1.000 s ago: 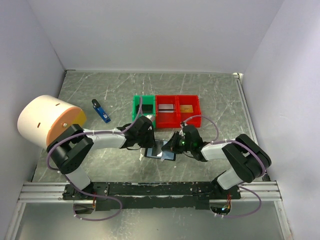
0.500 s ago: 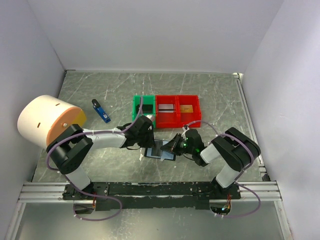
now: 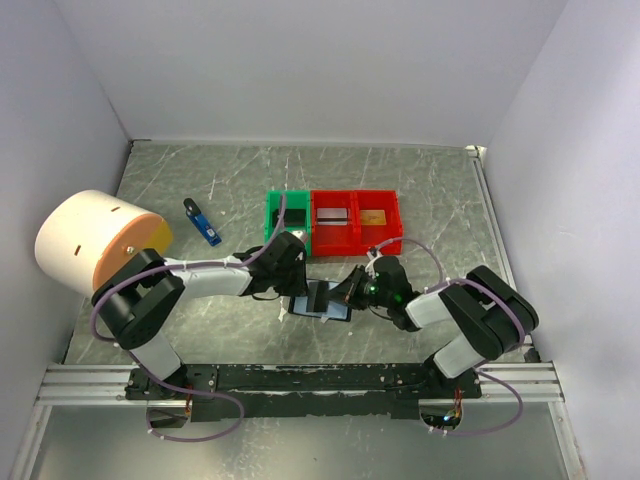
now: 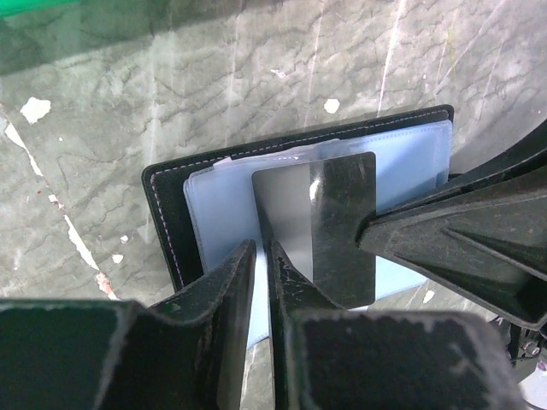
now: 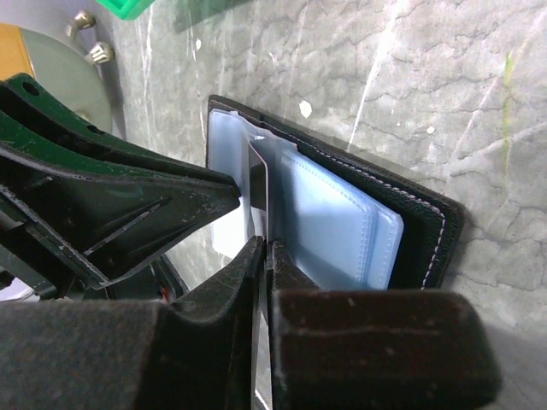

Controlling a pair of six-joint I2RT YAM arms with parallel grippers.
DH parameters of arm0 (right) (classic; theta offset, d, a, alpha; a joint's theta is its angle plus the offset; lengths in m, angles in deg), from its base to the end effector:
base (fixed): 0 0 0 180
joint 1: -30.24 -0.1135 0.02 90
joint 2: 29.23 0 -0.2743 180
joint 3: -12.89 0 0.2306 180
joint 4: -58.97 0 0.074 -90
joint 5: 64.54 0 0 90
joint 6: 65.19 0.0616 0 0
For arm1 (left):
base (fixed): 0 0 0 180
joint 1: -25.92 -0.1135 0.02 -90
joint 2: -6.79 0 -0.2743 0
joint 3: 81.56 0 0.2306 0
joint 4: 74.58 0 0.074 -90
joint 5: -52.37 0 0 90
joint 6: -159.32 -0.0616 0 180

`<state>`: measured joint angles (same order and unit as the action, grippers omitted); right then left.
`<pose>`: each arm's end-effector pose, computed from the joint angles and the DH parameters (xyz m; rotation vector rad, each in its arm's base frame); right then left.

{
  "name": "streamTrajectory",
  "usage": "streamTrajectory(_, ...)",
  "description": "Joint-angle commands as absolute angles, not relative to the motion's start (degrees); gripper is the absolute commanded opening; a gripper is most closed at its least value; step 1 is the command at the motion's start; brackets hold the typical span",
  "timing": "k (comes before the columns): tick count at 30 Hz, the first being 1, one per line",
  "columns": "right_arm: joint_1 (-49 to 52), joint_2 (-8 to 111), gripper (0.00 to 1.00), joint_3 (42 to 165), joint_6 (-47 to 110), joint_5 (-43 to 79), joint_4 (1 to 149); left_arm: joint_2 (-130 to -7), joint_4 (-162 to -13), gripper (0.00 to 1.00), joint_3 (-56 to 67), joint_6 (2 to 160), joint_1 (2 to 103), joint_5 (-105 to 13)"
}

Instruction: Take the credit cards out of the card holder

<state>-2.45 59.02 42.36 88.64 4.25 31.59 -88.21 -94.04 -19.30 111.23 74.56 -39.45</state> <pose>0.1928 0.1502 0.1220 0.4005 2.3751 1.3017 0.2106 -0.2422 0.1549 0.1680 2.6148 -0.6666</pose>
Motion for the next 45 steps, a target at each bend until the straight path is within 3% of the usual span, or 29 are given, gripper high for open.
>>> streamTrajectory(1,-2.1,59.88,0.09,42.88,88.07,2.95,31.89,-90.66,-96.17,0.24,-19.45,108.8,75.25,-40.84)
streamTrajectory(4,-2.1,61.85,0.17,41.27,90.88,1.7,25.25,-91.09,-96.04,0.22,-19.17,108.63,75.55,-41.2)
streamTrajectory(11,-2.17,67.28,0.21,40.45,94.57,0.74,16.18,-91.53,-96.58,0.21,-19.08,108.54,75.68,-41.09)
streamTrajectory(19,-2.28,70.06,0.08,40.43,94.57,0.05,12.68,-91.51,-97.53,0.2,-18.64,108.5,75.72,-40.51)
streamTrajectory(22,-2.19,67.7,0.0,40.62,92.74,0.28,17.01,-90.86,-97.51,0.2,-18.83,108.71,75.78,-39.85)
streamTrajectory(25,-1.43,61.43,0.0,40.0,90.38,2.04,22.6,-88.89,-97.47,0.22,-19.79,109.38,75.73,-38.22)
streamTrajectory(36,0.08,34.95,0.0,52.56,64.22,12.71,72.09,-81.35,-96.9,0.24,-21.16,110.34,75.77,-36.13)
streamTrajectory(45,-0.06,18.81,0.0,50.92,57.53,16.76,73.45,-68.82,-99.47,0.36,-23.83,111.06,75.83,-28.35)
